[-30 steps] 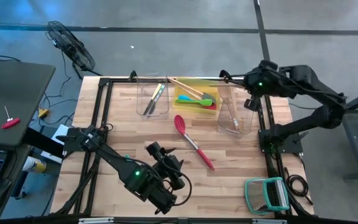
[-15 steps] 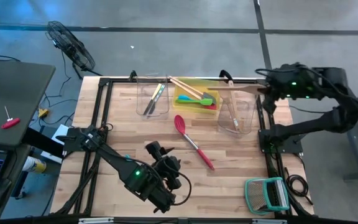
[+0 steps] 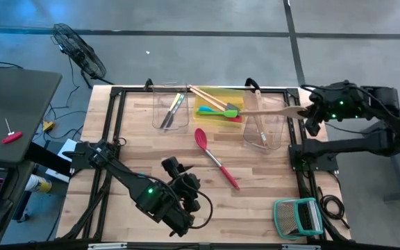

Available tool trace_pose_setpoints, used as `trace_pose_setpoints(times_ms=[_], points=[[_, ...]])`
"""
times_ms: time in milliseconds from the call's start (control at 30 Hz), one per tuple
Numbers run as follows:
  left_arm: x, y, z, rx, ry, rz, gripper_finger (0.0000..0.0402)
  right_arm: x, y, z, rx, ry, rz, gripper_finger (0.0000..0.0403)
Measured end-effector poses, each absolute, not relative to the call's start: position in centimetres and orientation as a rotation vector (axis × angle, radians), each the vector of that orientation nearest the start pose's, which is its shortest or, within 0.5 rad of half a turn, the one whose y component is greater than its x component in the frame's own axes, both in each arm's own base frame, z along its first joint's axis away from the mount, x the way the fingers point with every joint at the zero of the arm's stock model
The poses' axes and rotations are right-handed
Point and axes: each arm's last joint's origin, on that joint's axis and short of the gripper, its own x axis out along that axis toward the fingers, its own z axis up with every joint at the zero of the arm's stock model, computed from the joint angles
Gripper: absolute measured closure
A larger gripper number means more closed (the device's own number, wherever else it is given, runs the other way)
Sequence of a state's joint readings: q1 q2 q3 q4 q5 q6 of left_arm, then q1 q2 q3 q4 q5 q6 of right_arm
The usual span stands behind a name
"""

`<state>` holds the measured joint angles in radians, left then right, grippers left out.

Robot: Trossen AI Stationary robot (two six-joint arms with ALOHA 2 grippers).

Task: Pick & Place Kitchen Items
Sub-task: Put the brown serving spoon into the right transparent bin

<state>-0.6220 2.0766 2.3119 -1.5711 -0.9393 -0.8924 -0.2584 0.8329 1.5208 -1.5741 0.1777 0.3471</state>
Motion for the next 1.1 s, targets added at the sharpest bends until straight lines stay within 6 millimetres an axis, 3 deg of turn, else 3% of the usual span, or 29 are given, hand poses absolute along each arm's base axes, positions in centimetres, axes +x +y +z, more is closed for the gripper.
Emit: trace_pose_setpoints(times_ms=[433,700,1100], points=[[33.2,-20.9,36.7,0.098,0.711,0.632,0.016,-1.0,-0.1,41.9,0.478,0.614,-0.511,0.0399],[33.3,-20.9,36.8,0.094,0.684,0.651,0.016,-0.3,-0.2,37.8,0.52,0.737,-0.521,0.0399],[33.3,-20.9,36.8,0.072,0.681,0.655,0.016,0.2,-0.3,37.3,0.524,0.76,-0.554,0.0399]])
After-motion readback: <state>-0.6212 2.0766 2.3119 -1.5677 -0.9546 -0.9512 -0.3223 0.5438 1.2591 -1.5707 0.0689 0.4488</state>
